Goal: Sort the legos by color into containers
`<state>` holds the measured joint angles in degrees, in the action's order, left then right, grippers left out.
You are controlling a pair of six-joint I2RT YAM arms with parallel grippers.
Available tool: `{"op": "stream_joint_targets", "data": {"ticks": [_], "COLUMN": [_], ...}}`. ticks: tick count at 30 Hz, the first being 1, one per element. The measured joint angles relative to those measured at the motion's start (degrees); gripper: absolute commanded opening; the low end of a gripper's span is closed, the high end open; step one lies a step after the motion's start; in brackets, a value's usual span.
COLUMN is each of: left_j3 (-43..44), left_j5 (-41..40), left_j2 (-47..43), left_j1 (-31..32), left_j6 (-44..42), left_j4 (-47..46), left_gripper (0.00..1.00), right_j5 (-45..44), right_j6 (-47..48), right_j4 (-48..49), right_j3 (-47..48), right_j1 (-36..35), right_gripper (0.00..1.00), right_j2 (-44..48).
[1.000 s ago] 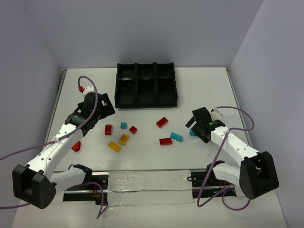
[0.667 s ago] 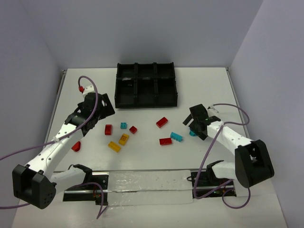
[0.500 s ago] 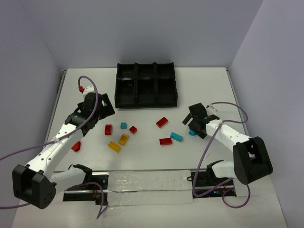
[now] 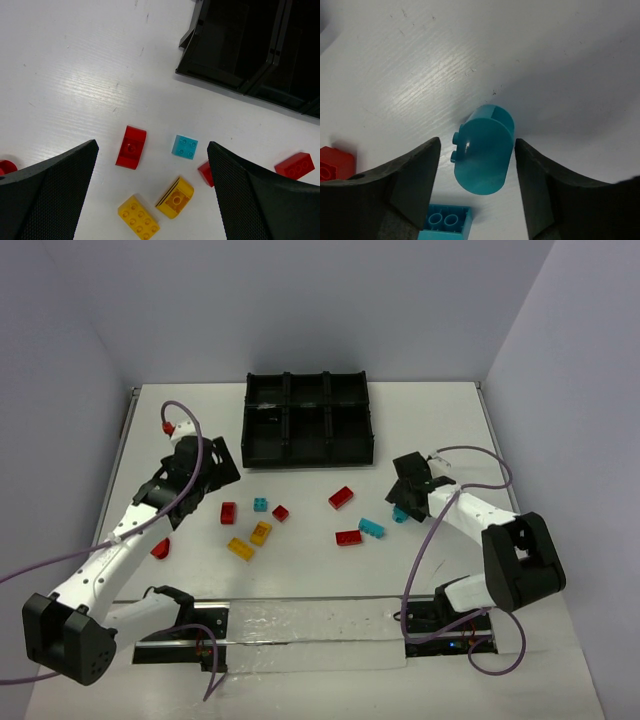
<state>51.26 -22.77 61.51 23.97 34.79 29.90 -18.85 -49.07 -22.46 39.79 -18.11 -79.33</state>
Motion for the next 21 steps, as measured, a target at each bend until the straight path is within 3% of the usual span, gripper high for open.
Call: {"op": "stream_joint_targets", "data": {"ticks": [7, 21], "left_j3": [0.0, -0.2], "left_j5": [-0.7, -0.9], "left_j2": [-0.6, -1.0], "left_j1": [0.0, 0.0], "left_j6": [0.2, 0.5], "left_j4": [0.5, 0.7], "left_gripper": [0.99, 0.99], "right_j5": [0.2, 0.1], "right_j6": [1.0, 3.5], "right_j4": [0.9, 0.5], "right_j3": [0.0, 1.5], "right_j1": [0.0, -1.4], "right_gripper": [0.45, 0.44], "right_j2": [0.0, 2.9]}}
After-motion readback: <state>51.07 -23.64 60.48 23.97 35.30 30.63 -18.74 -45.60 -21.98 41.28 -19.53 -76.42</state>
